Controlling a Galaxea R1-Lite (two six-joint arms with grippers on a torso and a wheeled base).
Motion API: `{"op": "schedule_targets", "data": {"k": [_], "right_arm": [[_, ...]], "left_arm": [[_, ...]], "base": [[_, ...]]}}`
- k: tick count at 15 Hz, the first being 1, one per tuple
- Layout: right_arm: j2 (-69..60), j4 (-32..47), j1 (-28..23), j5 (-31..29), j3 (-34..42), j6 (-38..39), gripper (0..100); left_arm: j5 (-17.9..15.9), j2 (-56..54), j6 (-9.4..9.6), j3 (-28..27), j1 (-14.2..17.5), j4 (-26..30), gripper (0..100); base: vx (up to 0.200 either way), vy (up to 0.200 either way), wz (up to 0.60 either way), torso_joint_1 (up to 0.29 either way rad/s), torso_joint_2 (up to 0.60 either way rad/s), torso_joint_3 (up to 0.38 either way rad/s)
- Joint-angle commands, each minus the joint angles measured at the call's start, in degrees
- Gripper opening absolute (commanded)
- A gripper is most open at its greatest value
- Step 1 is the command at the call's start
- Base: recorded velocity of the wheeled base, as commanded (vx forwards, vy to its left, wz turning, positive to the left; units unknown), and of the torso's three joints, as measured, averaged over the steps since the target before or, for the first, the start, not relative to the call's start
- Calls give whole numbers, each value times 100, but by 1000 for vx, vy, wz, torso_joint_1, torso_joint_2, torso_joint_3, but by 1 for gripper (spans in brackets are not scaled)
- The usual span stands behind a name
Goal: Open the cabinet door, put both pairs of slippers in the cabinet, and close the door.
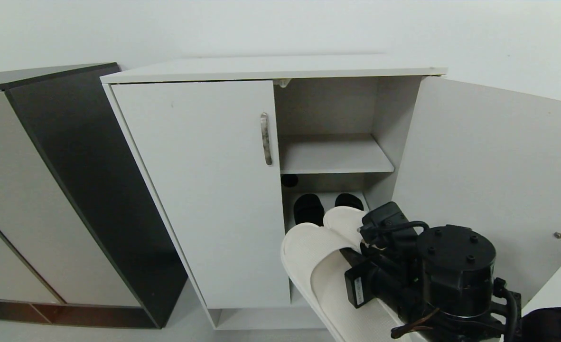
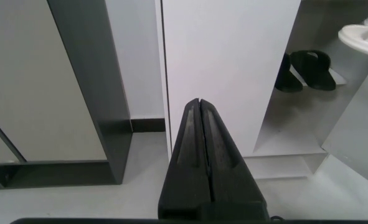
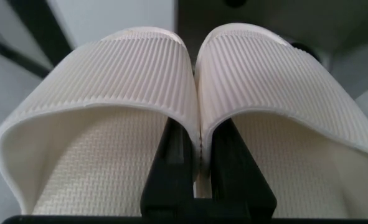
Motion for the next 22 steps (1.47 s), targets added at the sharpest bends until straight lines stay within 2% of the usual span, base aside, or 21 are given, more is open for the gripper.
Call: {"op": "schedule_targets", "data": {"k": [1, 4, 5, 6, 8, 13, 21, 22], "right_arm": [[357, 983, -8, -1273, -1042, 175, 0], [49, 3031, 124, -1388, -2325, 1045, 0], [49, 3031, 124, -1388, -2325, 1045, 0], [58, 4305, 124, -2020, -3406, 1748, 0], [181, 4463, 115, -2337, -3740, 1766, 0], [383, 4490, 45, -2354, -4241, 1528, 0], [612, 4542, -69, -2372, -4250, 1546, 0], [621, 4542, -78, -2372, -4250, 1546, 0]], "left_arm": [[-1, -1, 4, 0, -1, -1, 0], [-1, -1, 4, 0, -1, -1, 0], [-1, -1, 4, 0, -1, -1, 0], [-10, -1, 4, 0, -1, -1, 0], [-10, -1, 4, 0, -1, -1, 0], [-10, -1, 13, 0, -1, -1, 0], [-10, -1, 13, 0, -1, -1, 0], [-10, -1, 13, 0, -1, -1, 0]], "base": [[0, 0, 0, 0, 0, 0], [0, 0, 0, 0, 0, 0], [0, 0, 0, 0, 0, 0], [0, 0, 0, 0, 0, 0], [0, 0, 0, 0, 0, 0], [0, 0, 0, 0, 0, 0], [0, 0, 0, 0, 0, 0], [200, 0, 0, 2, 2, -2]]}}
